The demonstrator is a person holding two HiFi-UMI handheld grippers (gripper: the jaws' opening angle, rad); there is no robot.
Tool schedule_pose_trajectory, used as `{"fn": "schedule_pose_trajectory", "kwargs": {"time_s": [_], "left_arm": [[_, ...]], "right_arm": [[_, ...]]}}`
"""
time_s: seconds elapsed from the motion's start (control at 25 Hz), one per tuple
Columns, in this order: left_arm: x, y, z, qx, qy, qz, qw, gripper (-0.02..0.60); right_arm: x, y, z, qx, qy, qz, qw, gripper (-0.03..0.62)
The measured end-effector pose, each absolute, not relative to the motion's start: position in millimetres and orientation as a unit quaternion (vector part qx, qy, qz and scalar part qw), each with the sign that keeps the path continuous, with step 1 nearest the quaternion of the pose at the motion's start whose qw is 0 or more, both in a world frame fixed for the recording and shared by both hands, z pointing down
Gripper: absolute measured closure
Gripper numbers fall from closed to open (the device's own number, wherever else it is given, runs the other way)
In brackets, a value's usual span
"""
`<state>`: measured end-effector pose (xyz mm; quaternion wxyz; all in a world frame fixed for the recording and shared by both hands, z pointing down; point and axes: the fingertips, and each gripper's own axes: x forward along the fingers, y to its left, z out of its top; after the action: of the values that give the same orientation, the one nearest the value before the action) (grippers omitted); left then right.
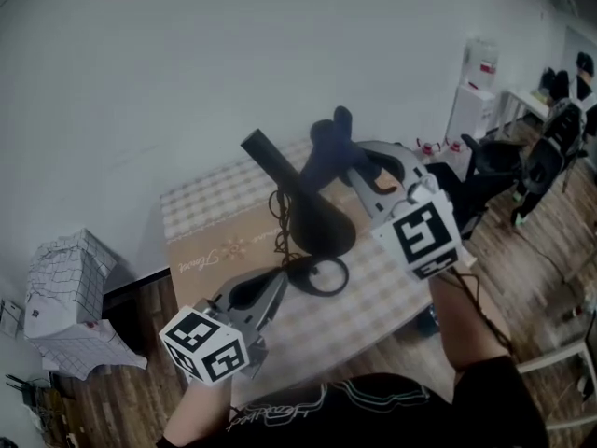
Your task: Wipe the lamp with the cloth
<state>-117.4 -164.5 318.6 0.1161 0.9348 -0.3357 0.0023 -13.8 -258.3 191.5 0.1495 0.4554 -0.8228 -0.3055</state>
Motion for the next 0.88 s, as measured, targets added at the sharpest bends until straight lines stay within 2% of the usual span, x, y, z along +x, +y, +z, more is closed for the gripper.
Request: {"fn": "schedule_pose_trajectory", "kwargs": {"time_s": [0.56, 0.88], "left_arm": [[-150, -200, 322, 0.892, -0.434, -0.019, 0.128, 0.581], [-141, -203, 327, 0.858, -0.493, -0.038, 0.138, 0.581]], "right_arm": [[-79, -325, 182, 0.375, -0.844, -0.357, 0.141, 0.537], [-96, -340, 188, 0.315, -0.863, -0.375, 0.127, 0.537]]}}
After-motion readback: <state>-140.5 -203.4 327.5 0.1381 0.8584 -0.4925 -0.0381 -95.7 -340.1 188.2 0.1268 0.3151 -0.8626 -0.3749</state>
